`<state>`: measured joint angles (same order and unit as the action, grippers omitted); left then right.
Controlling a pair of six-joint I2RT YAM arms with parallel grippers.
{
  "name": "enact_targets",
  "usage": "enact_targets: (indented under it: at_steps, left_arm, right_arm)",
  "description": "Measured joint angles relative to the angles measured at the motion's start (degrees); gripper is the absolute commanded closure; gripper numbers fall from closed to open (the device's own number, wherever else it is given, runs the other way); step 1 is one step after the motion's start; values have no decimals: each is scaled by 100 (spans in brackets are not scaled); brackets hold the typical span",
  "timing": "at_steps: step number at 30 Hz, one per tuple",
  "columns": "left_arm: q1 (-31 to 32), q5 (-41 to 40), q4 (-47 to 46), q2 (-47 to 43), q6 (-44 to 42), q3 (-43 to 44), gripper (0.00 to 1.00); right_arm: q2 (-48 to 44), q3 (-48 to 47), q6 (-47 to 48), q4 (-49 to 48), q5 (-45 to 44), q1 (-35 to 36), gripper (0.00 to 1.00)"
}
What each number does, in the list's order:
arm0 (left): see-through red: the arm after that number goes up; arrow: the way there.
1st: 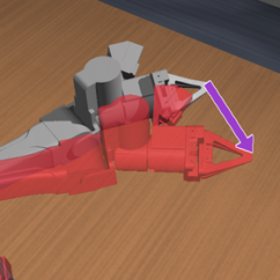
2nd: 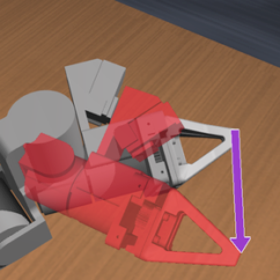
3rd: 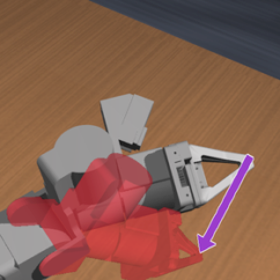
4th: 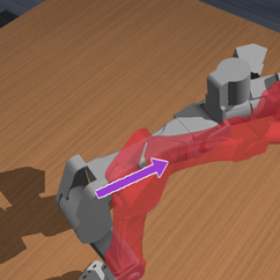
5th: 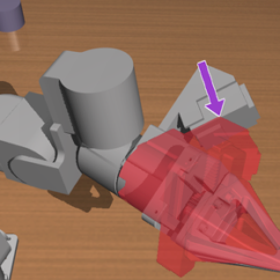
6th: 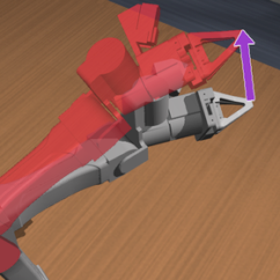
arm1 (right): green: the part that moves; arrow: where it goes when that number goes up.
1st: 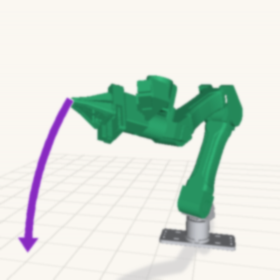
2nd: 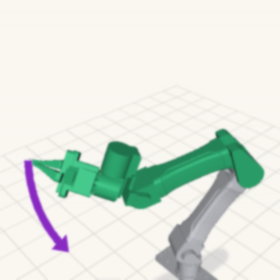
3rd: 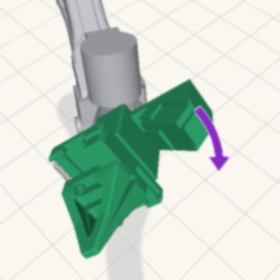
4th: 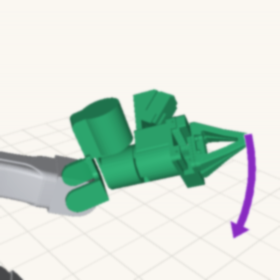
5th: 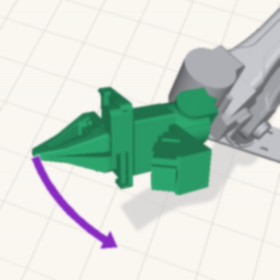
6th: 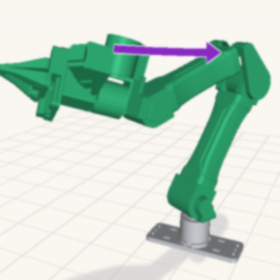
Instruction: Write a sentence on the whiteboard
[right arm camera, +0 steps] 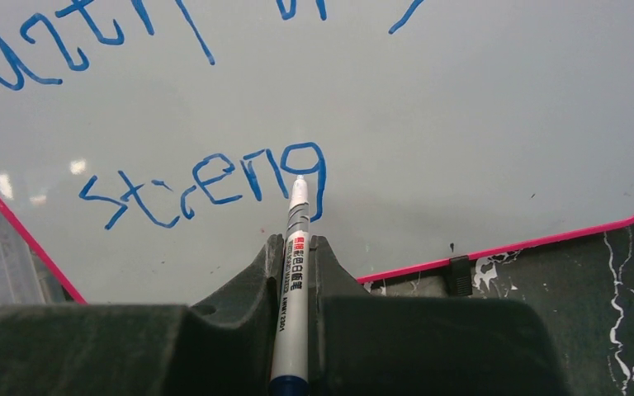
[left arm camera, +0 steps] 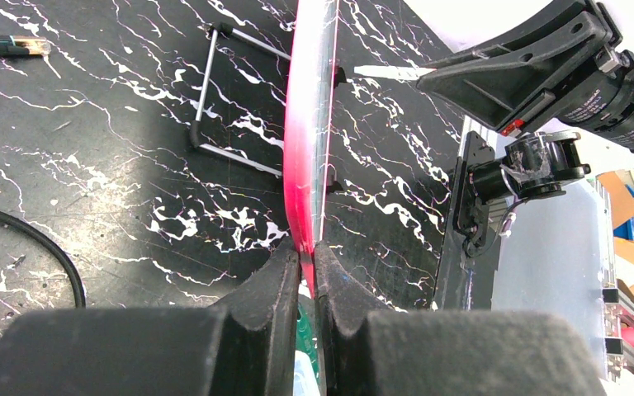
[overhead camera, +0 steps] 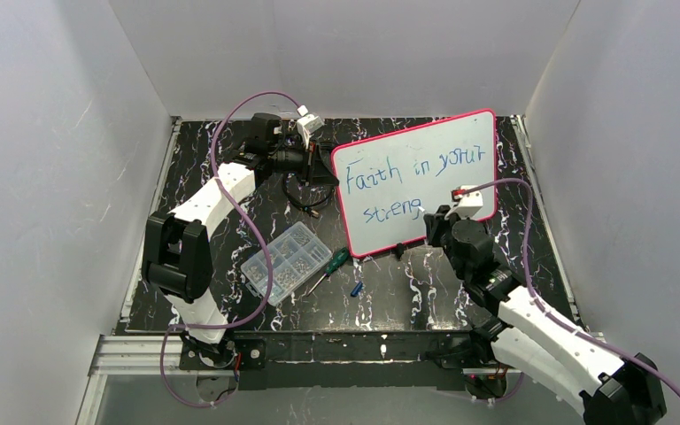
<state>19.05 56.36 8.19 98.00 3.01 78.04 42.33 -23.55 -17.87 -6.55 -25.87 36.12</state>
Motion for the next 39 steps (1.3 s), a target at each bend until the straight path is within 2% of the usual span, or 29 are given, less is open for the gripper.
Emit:
enact_targets:
  at_steps: [12, 24, 34, 39]
  left_arm:
    - [0, 2, 0, 0, 0, 0, 100]
    - [0, 0, 0, 0, 0, 0, 100]
    - [0, 2, 0, 0, 0, 0, 100]
    - [0, 4, 0, 0, 0, 0, 100]
  right_arm:
    - [404, -109, 428, -138, -74, -254, 99]
    - [664, -111, 466, -461, 199, -501, 99]
    - [625, -111, 588, -400, -210, -610, 99]
    - [442, -111, 643, -391, -131, -649, 99]
